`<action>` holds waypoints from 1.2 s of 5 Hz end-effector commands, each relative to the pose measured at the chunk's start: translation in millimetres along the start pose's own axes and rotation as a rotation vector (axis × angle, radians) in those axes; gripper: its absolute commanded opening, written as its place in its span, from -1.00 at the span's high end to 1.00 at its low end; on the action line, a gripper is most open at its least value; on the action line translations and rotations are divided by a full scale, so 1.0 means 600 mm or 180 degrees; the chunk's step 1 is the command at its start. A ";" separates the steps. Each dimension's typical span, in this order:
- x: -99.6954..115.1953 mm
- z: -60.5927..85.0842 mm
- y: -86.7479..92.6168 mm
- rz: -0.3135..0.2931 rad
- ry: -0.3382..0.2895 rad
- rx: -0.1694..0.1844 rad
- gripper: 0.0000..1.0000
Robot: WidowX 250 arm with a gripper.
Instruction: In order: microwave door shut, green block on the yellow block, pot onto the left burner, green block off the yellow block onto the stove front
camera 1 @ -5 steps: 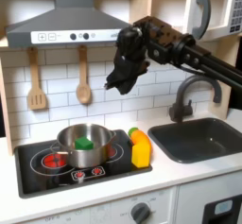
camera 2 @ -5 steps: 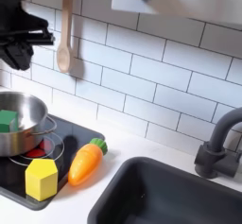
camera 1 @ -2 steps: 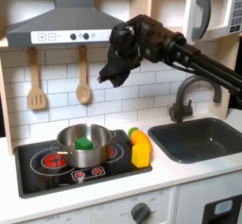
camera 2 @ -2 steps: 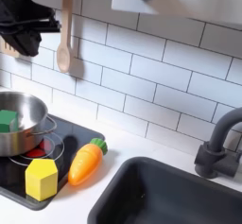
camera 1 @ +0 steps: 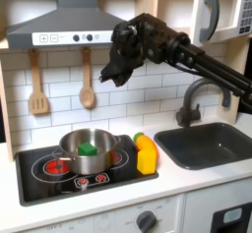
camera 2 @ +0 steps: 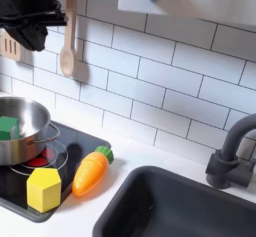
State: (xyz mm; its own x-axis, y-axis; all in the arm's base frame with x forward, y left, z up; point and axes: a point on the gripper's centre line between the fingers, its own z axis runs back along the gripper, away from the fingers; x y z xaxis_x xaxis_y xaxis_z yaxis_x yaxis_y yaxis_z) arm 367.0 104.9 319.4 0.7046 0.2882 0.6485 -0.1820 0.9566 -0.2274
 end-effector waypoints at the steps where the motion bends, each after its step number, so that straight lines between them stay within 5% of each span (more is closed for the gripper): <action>1: 0.043 -0.001 0.001 0.0060 -0.0120 -0.0035 1.00; 2: 0.061 0.018 -0.004 0.0068 -0.0167 -0.0123 1.00; 4: 0.056 0.037 -0.002 -0.0017 -0.0138 -0.0120 1.00; 6: 0.072 0.036 0.002 0.0040 -0.0584 -0.0241 1.00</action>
State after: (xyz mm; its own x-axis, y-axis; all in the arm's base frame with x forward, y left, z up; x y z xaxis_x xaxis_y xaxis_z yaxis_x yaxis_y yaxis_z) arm 379.3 119.8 361.0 0.5698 0.3085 0.7617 -0.1373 0.9496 -0.2819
